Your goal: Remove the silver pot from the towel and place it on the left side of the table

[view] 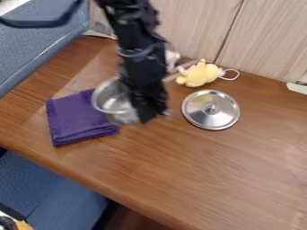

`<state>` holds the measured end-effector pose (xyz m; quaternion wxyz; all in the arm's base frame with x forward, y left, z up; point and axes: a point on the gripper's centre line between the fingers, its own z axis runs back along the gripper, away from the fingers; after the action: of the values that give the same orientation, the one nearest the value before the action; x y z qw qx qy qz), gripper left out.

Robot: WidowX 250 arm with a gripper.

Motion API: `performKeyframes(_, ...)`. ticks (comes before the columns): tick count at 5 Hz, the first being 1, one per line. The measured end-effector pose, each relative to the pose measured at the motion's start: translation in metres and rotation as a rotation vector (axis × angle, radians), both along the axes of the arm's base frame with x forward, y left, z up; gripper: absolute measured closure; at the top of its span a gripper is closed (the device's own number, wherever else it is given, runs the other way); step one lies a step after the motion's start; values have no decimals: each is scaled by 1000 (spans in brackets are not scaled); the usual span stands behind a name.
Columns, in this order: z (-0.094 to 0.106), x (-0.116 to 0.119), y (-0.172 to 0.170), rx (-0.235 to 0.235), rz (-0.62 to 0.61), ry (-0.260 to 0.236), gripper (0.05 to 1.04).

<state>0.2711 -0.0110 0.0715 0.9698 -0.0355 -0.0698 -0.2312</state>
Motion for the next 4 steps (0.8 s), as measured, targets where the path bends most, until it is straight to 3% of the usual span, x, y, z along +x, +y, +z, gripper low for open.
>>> performKeyframes(2,-12,-18,-55,-30,-42,42,999)
performKeyframes(4,-47,-33,-82,22,-74,76,999)
